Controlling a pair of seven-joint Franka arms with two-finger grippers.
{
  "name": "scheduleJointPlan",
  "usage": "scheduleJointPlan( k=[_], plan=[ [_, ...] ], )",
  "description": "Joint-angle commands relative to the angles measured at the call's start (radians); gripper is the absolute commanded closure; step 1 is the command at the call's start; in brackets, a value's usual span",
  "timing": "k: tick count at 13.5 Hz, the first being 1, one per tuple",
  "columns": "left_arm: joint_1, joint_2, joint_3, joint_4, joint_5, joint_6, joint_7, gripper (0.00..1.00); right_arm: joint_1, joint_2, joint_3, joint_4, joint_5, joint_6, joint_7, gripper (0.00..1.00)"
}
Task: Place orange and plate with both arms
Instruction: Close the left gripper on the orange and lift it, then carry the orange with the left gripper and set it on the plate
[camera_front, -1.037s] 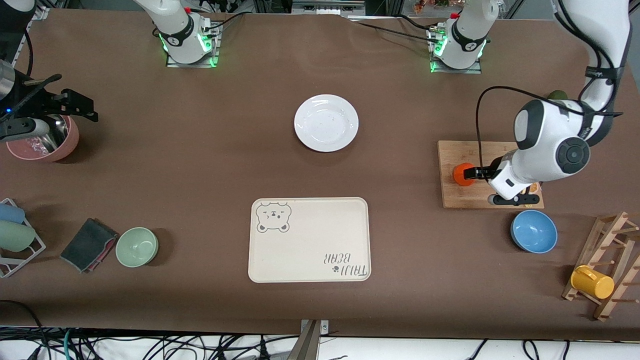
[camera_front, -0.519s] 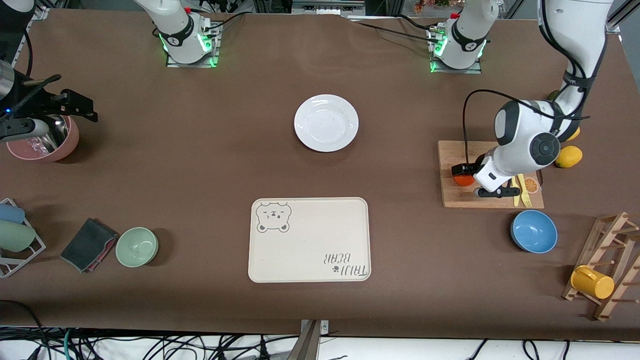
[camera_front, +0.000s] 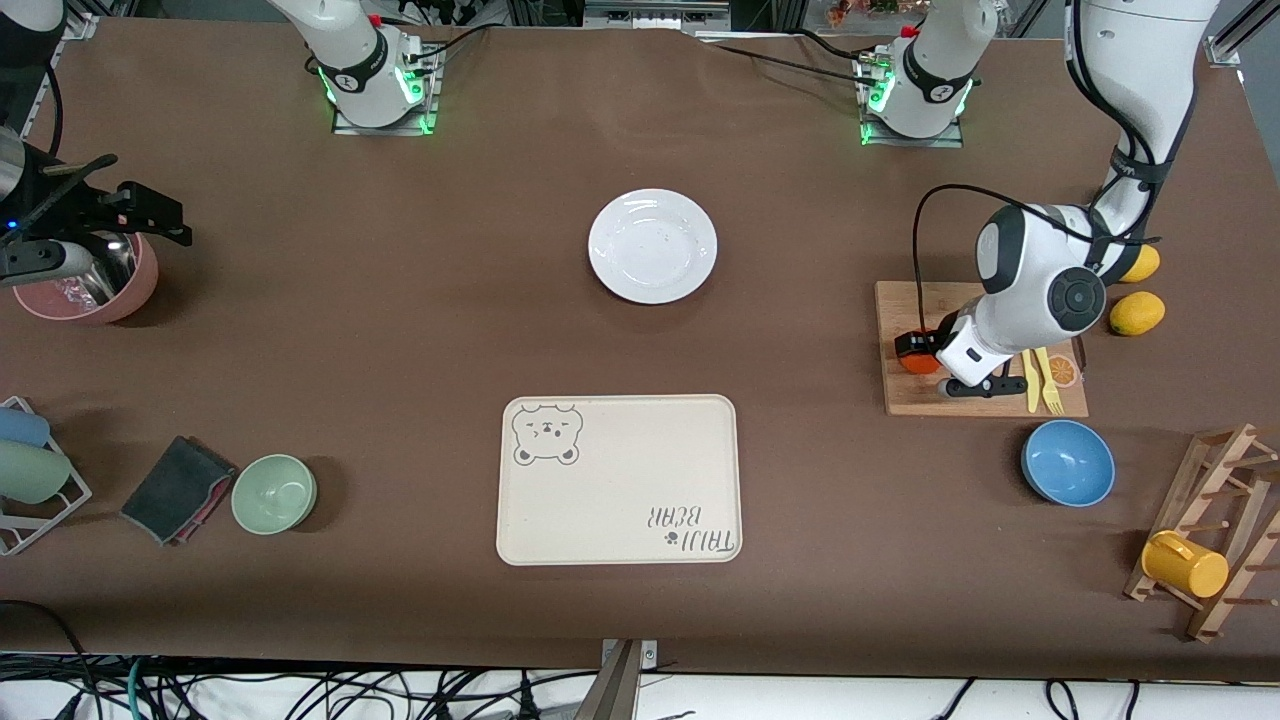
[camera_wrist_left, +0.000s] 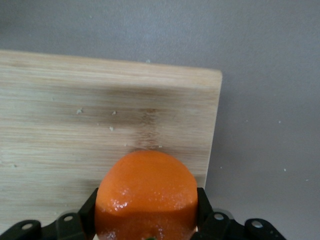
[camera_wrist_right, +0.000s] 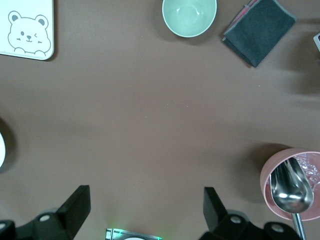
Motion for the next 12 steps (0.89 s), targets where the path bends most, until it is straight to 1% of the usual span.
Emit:
scheduleJointPlan(
  k=[1, 2, 3, 4, 5, 8, 10, 11, 12],
  plan=[
    [-0.041, -0.086, -0.009, 0.002, -0.029, -0.040, 0.000, 1.00, -0.007, 0.005, 0.004, 0.017, -0.009, -0.017, -0.005, 0.00],
    [-0.055, -0.105, -0.033, 0.003, -0.037, -0.040, 0.000, 1.00, -0.008, 0.005, 0.004, 0.017, -0.009, -0.017, -0.008, 0.00],
    [-0.079, -0.114, -0.055, 0.003, -0.102, -0.040, -0.006, 1.00, -0.008, 0.005, 0.004, 0.017, -0.009, -0.017, -0.008, 0.00],
    [-0.124, -0.119, -0.060, 0.003, -0.195, -0.031, -0.018, 1.00, -0.008, 0.005, 0.004, 0.017, -0.009, -0.017, -0.008, 0.00],
    [-0.179, -0.119, -0.060, 0.014, -0.258, -0.028, -0.036, 1.00, -0.008, 0.005, 0.004, 0.017, -0.009, -0.017, -0.007, 0.00],
    [-0.326, -0.110, -0.060, 0.028, -0.282, -0.022, -0.230, 1.00, -0.006, 0.005, 0.004, 0.017, -0.009, -0.017, -0.005, 0.00],
    [-0.432, -0.090, -0.060, 0.028, -0.287, 0.044, -0.413, 1.00, -0.008, 0.005, 0.004, 0.015, -0.009, -0.017, -0.010, 0.00],
    [-0.482, -0.074, -0.061, 0.028, -0.285, 0.047, -0.491, 1.00, -0.008, 0.004, 0.004, 0.015, -0.009, -0.017, -0.010, 0.00],
    [-0.507, -0.068, -0.064, 0.029, -0.285, 0.060, -0.551, 1.00, -0.007, 0.004, 0.004, 0.017, -0.009, -0.025, -0.007, 0.00]
  ],
)
